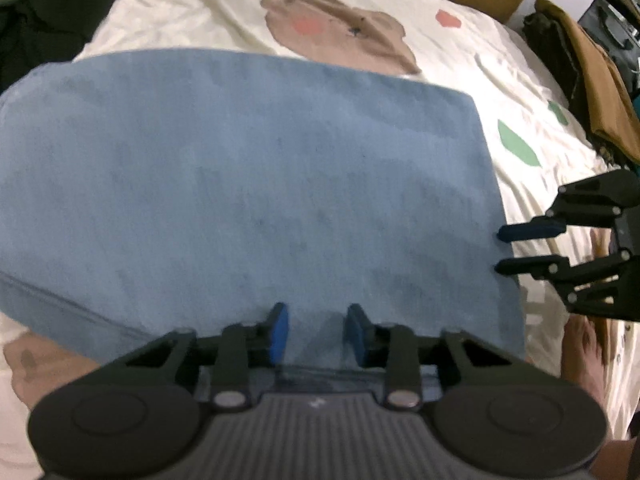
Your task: Fold clothes
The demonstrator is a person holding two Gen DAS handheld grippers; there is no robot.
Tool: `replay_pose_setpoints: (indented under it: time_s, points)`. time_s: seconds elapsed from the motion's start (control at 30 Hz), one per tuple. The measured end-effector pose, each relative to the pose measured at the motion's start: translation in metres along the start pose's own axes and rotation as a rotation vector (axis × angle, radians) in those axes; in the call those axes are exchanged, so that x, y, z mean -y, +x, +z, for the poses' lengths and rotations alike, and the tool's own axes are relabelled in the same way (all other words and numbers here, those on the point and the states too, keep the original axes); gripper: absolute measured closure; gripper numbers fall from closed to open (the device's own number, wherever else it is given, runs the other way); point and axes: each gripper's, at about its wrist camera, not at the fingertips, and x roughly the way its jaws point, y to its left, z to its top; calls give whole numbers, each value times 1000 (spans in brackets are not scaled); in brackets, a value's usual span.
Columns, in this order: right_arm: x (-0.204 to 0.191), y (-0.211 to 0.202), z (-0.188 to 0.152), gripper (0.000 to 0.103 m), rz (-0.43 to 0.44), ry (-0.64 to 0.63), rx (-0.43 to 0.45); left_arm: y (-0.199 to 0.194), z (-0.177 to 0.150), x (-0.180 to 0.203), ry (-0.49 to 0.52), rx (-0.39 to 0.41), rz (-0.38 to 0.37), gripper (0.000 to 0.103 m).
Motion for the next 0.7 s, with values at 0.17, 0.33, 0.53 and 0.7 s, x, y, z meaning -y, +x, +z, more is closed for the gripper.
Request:
replay_pose_setpoints:
  time_s: [0.17,0.33,0.53,0.7]
  points:
    - [-15,0,-6,79,55,19,-13,5,-15,10,43,-23,-12,72]
    - [-31,-1,-13,83,90,42,-34,16,-32,11,52,-71,-16,72]
    - [-19,-8,-14,82,109,204,-50,8,-42,7,33,-70,-27,73]
    - [-4,-16,-19,81,81,335,-38,4,-51,3,19,-85,-27,71]
